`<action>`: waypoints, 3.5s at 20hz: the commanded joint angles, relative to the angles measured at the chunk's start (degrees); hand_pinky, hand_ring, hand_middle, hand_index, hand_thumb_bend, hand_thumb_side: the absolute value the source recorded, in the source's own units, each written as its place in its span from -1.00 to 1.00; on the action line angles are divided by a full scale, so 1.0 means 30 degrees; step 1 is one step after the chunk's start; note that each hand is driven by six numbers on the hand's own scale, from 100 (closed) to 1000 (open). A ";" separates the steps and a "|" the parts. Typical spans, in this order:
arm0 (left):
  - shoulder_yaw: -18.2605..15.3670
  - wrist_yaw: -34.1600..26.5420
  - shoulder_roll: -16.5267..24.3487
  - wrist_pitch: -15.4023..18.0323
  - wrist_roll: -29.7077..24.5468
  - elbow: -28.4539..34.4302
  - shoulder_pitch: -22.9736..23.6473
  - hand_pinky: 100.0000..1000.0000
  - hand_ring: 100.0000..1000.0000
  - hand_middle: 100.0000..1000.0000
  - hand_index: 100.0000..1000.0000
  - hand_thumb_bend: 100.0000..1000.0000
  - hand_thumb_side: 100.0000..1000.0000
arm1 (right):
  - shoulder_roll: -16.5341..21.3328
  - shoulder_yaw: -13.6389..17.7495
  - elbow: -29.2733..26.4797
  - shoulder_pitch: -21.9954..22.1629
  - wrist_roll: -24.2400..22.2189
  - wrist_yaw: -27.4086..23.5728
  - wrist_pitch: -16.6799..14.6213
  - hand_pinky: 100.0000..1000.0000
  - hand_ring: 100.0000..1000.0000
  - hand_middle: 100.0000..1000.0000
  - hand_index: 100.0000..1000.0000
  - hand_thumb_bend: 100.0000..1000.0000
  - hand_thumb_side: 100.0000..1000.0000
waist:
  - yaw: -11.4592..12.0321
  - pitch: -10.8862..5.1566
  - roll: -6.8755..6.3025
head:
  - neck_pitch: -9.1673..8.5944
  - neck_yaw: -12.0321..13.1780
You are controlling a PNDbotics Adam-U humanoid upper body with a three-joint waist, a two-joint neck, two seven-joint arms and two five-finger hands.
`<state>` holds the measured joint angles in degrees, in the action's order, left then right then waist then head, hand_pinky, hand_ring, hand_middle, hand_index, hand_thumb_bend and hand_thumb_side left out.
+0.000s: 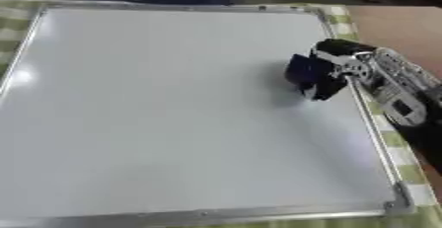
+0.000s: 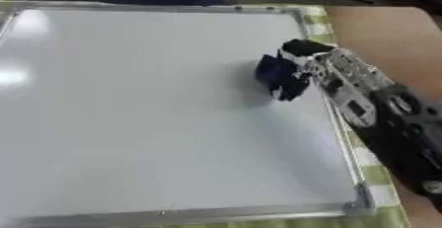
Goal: Wipe the whiteboard clean with a brush.
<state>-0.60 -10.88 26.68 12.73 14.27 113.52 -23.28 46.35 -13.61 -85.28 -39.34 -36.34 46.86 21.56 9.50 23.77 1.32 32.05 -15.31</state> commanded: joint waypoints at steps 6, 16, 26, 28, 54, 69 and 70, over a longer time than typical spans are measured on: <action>-0.0183 0.0109 0.0402 0.0078 0.0040 0.0356 -0.0214 0.30 0.68 0.56 0.67 -0.70 1.00 | 0.0235 0.0252 0.1657 0.0058 0.0472 0.1231 0.0060 -0.18 0.07 -0.38 -0.89 -1.00 -1.00 | -0.0008 -0.0304 -0.0175 | -0.0112 -0.0057; -0.0176 0.0112 0.0395 0.0066 0.0023 0.0356 -0.0226 0.30 0.68 0.56 0.67 -0.72 1.00 | 0.0501 -0.0168 0.0080 0.0479 0.0017 0.0316 -0.0655 -0.22 0.03 -0.42 -0.90 -1.00 -1.00 | -0.0135 -0.0276 -0.0178 | -0.0130 -0.0061; -0.0196 0.0096 0.0409 0.0070 0.0053 0.0356 -0.0257 0.30 0.68 0.56 0.67 -0.70 1.00 | 0.1231 -0.0511 -0.2979 0.1425 -0.0765 -0.1053 -0.0764 -0.25 0.01 -0.43 -0.90 -1.00 -1.00 | -0.0281 -0.0294 -0.0139 | -0.0102 -0.0005; -0.0202 0.0090 0.0407 0.0075 0.0066 0.0356 -0.0251 0.30 0.68 0.56 0.67 -0.69 1.00 | 0.1318 -0.0508 -0.3428 0.1564 -0.0838 -0.1149 -0.0670 -0.25 0.01 -0.43 -0.90 -1.00 -1.00 | -0.0295 -0.0317 -0.0140 | -0.0067 0.0029; -0.0170 0.0073 0.0408 0.0084 0.0002 0.0356 -0.0296 0.30 0.68 0.56 0.67 -0.70 1.00 | 0.1330 -0.0598 -0.2310 0.1220 -0.0794 0.0159 -0.0083 -0.27 0.02 -0.43 -0.90 -1.00 -1.00 | -0.0073 -0.0355 -0.0138 | -0.0166 -0.0094; -0.0225 0.0113 0.0414 0.0107 0.0072 0.0356 -0.0249 0.30 0.68 0.56 0.68 -0.70 1.00 | 0.1100 0.0171 0.0667 0.0827 0.0229 0.1602 0.0264 -0.28 0.03 -0.44 -0.90 -1.00 -1.00 | -0.0107 -0.0337 -0.0208 | -0.0050 -0.0111; -0.0220 0.0113 0.0411 0.0107 0.0067 0.0356 -0.0254 0.30 0.68 0.56 0.68 -0.70 1.00 | 0.1096 0.0183 0.0703 0.0826 0.0264 0.1624 0.0256 -0.29 0.03 -0.44 -0.90 -1.00 -1.00 | -0.0124 -0.0342 -0.0208 | -0.0044 -0.0120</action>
<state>-0.62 -10.78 26.68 12.89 14.41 113.52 -23.36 48.63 -13.04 -85.03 -37.31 -35.66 50.92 22.21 9.17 23.73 1.09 32.08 -15.61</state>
